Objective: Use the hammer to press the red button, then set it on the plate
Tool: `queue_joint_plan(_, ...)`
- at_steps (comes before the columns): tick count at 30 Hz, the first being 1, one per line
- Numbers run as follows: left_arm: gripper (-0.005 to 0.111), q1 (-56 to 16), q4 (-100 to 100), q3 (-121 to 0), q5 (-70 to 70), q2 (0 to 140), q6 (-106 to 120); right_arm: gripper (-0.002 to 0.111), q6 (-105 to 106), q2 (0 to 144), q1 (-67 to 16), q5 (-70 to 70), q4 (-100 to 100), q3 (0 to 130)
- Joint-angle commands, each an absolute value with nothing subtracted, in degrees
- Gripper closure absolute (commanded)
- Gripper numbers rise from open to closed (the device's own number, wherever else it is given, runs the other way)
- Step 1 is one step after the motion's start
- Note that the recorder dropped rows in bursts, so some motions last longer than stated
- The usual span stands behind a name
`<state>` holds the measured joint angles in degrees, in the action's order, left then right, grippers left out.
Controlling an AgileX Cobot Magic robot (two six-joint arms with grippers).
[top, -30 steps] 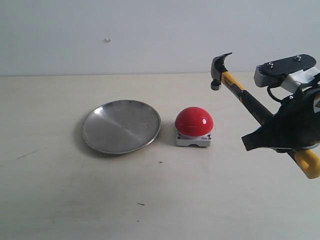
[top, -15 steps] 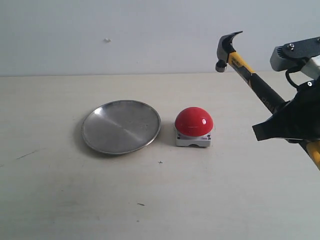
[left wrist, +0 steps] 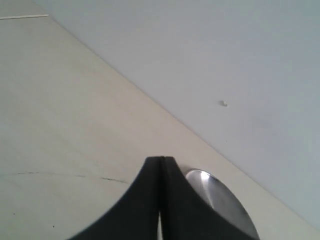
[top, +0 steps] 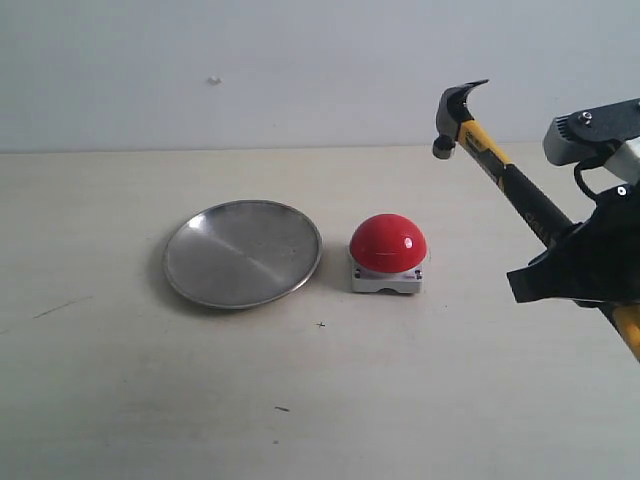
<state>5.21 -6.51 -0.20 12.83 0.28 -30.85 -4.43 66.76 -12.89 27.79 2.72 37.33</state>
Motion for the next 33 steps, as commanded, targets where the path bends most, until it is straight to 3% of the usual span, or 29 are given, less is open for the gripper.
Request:
queue_joint_plan(1, 0.107, 4.9, -5.7, 0.0, 11.9, 0.0, -27.3, 0.108, -4.6, 67.3, -12.6, 23.8, 2.9, 38.3)
queue_joint_plan(7, 0.107, 4.9, -5.8, 0.0, 12.3, 0.0, -27.3, 0.108, -3.6, 70.8, -12.6, 34.8, 2.9, 44.5)
queue_joint_plan(14, 0.107, 4.9, -5.8, 0.0, 12.3, 0.0, -27.2, 0.108, -0.9, 71.2, -10.9, 35.3, 1.8, 46.1)
queue_joint_plan(24, 0.107, 4.9, -5.8, 0.0, 12.3, 0.0, -27.2, 0.108, 28.7, 71.3, 2.7, 40.4, -31.3, 45.9)
queue_joint_plan(33, 0.107, 4.9, -5.8, 0.0, 12.3, 0.0, -27.2, 0.108, 32.3, 71.4, -3.1, 38.5, -36.8, 45.0)
